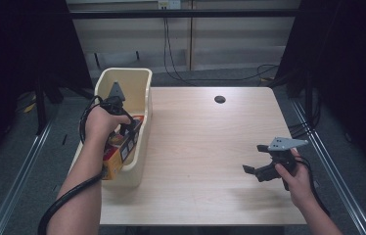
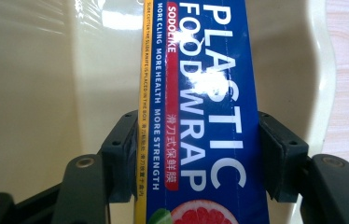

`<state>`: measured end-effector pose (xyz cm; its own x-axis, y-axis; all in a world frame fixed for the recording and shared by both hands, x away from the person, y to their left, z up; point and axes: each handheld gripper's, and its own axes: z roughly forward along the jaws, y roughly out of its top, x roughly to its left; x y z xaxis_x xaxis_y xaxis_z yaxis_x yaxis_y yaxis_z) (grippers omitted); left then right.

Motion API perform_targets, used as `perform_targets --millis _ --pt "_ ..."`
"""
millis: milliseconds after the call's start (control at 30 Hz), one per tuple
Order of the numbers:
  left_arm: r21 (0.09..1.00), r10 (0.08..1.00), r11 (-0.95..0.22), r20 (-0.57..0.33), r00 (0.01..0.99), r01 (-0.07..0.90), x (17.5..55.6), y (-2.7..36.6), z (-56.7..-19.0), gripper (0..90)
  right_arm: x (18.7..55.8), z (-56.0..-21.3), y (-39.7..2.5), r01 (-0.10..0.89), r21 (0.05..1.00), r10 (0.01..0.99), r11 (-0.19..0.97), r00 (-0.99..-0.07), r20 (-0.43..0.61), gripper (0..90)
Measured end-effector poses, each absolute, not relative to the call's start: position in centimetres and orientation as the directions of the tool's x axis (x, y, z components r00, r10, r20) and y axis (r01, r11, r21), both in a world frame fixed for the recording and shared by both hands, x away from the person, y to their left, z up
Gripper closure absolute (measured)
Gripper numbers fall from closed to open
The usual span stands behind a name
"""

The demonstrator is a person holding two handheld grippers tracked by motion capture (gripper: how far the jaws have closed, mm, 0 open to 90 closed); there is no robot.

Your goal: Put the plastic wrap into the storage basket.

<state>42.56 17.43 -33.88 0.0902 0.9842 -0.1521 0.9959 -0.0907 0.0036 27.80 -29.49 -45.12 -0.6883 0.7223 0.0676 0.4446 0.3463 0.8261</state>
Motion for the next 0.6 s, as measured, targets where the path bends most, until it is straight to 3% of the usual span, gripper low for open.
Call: perform_targets --millis 600 --pt "0.009 0.982 -0.076 -0.174 0.077 0.997 42.57 17.60 -34.46 39.4 27.87 -45.27 -29.55 0.451 0.821 0.725 0.350 -0.685 0.068 1.3"
